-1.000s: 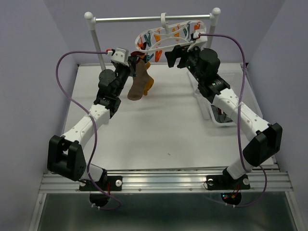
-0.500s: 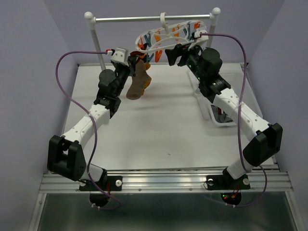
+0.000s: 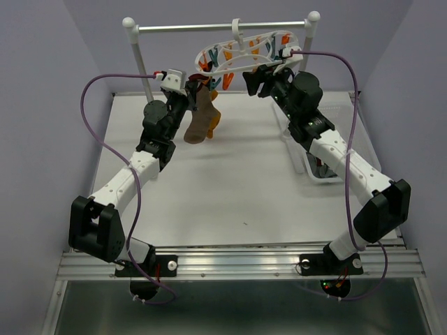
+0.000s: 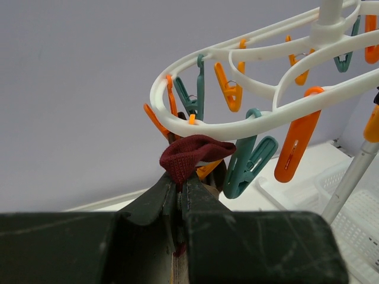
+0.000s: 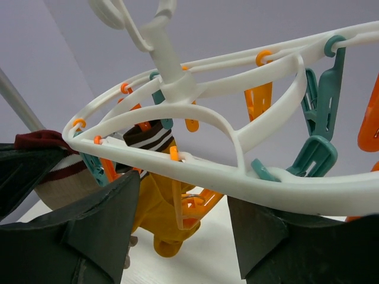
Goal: Clip the socks to the hanger
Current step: Open the clamp at the hanger, then clamp the sock onto the hanger.
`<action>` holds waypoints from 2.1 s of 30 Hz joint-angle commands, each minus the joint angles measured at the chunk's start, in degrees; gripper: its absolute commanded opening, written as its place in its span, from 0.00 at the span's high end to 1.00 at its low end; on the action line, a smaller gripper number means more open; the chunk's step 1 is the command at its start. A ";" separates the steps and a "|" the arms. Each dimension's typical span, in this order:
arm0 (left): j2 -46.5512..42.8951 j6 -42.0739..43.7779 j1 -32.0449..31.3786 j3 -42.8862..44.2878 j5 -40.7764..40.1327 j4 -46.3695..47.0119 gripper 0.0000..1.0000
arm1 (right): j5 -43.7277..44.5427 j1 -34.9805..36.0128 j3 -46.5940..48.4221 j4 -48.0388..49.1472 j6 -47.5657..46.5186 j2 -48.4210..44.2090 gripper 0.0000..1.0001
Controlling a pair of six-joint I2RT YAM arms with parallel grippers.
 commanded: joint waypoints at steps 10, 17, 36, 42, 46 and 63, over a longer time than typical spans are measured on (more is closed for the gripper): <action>-0.27 0.70 0.38 3.35 -0.44 3.35 1.00 | 2.73 -0.32 -0.47 3.86 0.48 -3.16 0.50; -0.44 0.61 0.38 3.44 -0.17 2.82 1.00 | 3.26 -0.32 -0.30 3.86 2.67 -2.63 0.64; -14.57 4.91 0.29 -6.03 7.97 -7.96 1.00 | 2.56 -0.32 1.37 2.37 6.81 -2.10 0.99; -21.88 6.93 0.38 -13.69 26.42 -12.47 1.00 | 1.33 -0.32 1.37 1.84 6.29 -2.54 0.99; -23.65 10.80 0.29 -18.88 36.03 -10.99 1.00 | -2.27 -0.32 1.64 1.23 5.58 -2.55 0.99; 4.47 -8.70 0.29 14.95 35.06 -23.19 1.00 | -13.61 -0.32 1.64 -1.32 -4.17 -3.07 0.99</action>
